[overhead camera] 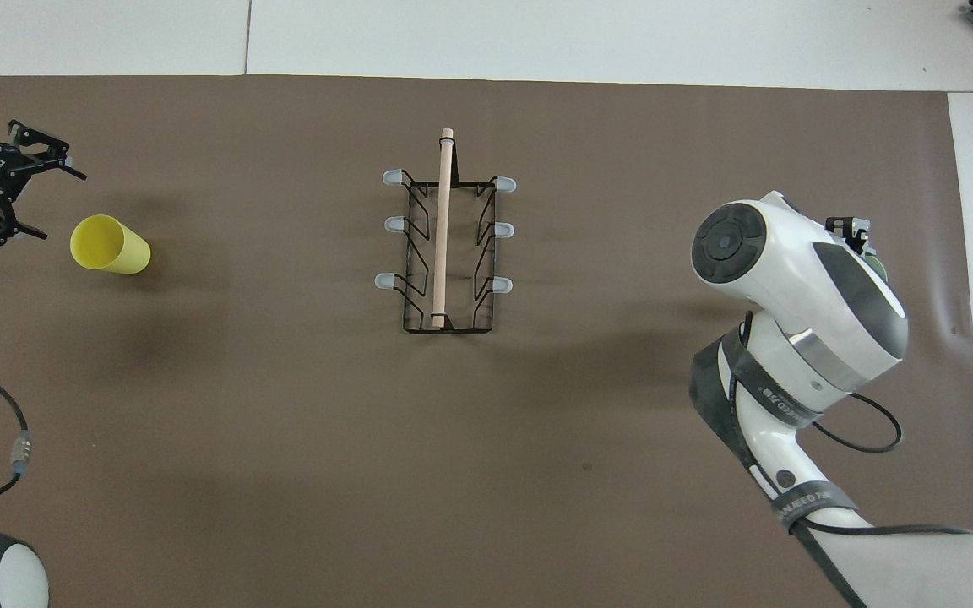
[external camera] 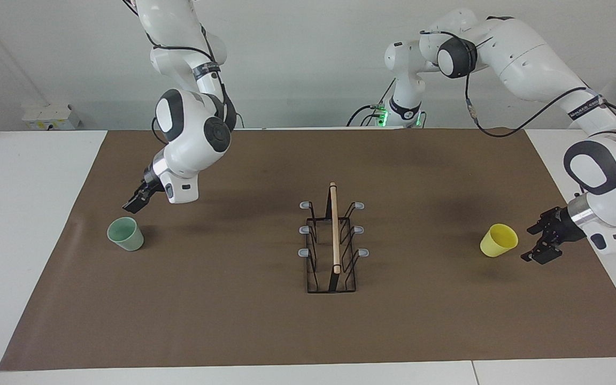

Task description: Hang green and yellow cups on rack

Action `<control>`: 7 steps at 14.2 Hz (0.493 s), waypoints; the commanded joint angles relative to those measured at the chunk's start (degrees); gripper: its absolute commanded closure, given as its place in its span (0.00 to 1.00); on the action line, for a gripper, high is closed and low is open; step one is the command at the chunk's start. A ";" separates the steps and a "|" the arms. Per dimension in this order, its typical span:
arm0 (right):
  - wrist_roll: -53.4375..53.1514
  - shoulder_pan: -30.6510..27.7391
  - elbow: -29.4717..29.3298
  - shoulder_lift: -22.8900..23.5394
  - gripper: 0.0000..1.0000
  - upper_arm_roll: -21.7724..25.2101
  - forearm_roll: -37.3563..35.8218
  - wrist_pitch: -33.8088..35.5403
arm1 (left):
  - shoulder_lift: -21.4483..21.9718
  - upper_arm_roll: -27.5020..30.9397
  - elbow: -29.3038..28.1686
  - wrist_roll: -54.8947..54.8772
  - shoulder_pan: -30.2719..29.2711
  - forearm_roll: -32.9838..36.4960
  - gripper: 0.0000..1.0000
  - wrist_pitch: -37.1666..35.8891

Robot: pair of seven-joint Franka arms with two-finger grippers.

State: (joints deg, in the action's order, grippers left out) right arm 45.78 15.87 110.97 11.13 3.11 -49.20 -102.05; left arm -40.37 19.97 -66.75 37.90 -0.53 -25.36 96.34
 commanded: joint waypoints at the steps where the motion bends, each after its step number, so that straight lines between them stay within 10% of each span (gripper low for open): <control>1: 0.98 -0.49 1.70 3.10 0.00 -0.30 -4.05 -3.24 | -1.46 0.42 -1.10 7.26 -2.27 -4.86 0.00 1.04; 7: -4.21 1.54 1.79 9.26 0.00 -0.30 -11.17 -6.13 | 1.78 1.20 -9.79 11.67 -3.51 -11.90 0.00 -1.85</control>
State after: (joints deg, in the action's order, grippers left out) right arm 42.79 17.11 112.47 19.28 2.83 -57.89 -106.63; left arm -41.67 20.34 -71.99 47.65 -4.95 -35.54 95.57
